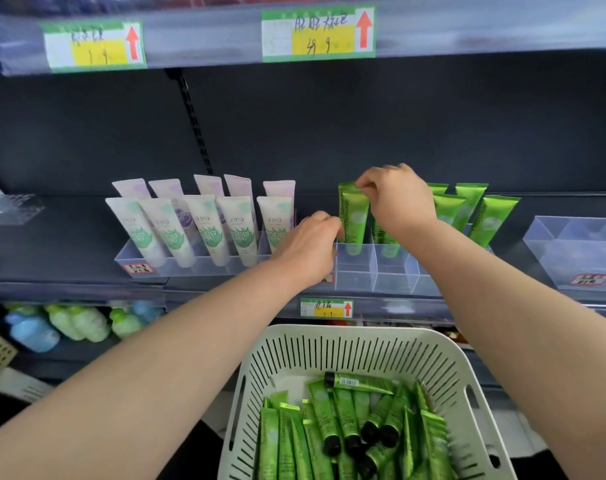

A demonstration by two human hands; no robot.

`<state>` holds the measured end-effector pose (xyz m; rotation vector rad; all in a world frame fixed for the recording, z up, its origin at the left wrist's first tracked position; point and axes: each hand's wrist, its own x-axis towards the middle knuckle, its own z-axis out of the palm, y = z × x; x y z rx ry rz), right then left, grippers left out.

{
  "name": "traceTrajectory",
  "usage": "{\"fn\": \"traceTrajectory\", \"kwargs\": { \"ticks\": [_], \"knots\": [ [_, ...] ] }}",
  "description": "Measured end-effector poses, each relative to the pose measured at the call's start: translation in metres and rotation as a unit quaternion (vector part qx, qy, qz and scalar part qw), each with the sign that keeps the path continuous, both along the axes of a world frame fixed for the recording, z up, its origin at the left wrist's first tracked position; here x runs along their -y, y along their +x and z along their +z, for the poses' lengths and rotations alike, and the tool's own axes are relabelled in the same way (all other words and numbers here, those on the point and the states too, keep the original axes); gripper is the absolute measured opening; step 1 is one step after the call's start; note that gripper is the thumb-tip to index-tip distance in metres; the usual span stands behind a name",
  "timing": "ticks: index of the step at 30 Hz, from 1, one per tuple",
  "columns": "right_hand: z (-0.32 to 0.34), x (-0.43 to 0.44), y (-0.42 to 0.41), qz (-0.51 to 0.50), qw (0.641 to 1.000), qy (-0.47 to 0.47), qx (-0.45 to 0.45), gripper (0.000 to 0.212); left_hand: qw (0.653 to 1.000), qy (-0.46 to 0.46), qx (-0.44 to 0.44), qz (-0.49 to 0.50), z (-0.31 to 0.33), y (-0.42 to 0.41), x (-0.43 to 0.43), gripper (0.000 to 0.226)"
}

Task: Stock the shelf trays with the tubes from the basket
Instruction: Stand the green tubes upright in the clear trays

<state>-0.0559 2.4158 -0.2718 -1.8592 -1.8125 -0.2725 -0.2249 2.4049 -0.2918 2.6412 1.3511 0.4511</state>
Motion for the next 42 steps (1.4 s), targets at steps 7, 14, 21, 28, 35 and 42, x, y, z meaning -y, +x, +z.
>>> {"fn": "traceTrajectory", "kwargs": {
  "ticks": [7, 14, 21, 28, 35, 42],
  "knots": [
    [-0.011, 0.043, 0.001, 0.009, 0.996, 0.089, 0.008, 0.020, 1.000, -0.009, 0.012, -0.016, -0.006, -0.002, 0.019, 0.031],
    [-0.089, 0.125, -0.003, 0.017, 0.998, 0.055, -0.014, 0.017, 0.998, -0.050, 0.012, -0.043, -0.052, -0.004, 0.065, 0.027],
    [-0.170, 0.178, 0.001, -0.014, 0.988, -0.155, -0.019, 0.021, 0.985, -0.170, -0.018, -0.013, -0.127, -0.008, 0.107, 0.030],
    [-0.221, 0.194, 0.005, -0.027, 0.922, -0.385, -0.026, 0.039, 0.962, -0.265, -0.043, 0.042, -0.190, -0.025, 0.124, 0.031],
    [-0.252, 0.182, -0.018, 0.027, 0.886, -0.462, -0.012, 0.049, 0.944, -0.303, -0.065, 0.110, -0.223, -0.048, 0.118, 0.031],
    [-0.267, 0.163, -0.046, 0.098, 0.850, -0.516, 0.040, 0.046, 0.939, -0.317, -0.061, 0.120, -0.239, -0.055, 0.120, 0.029]
  ]
}}
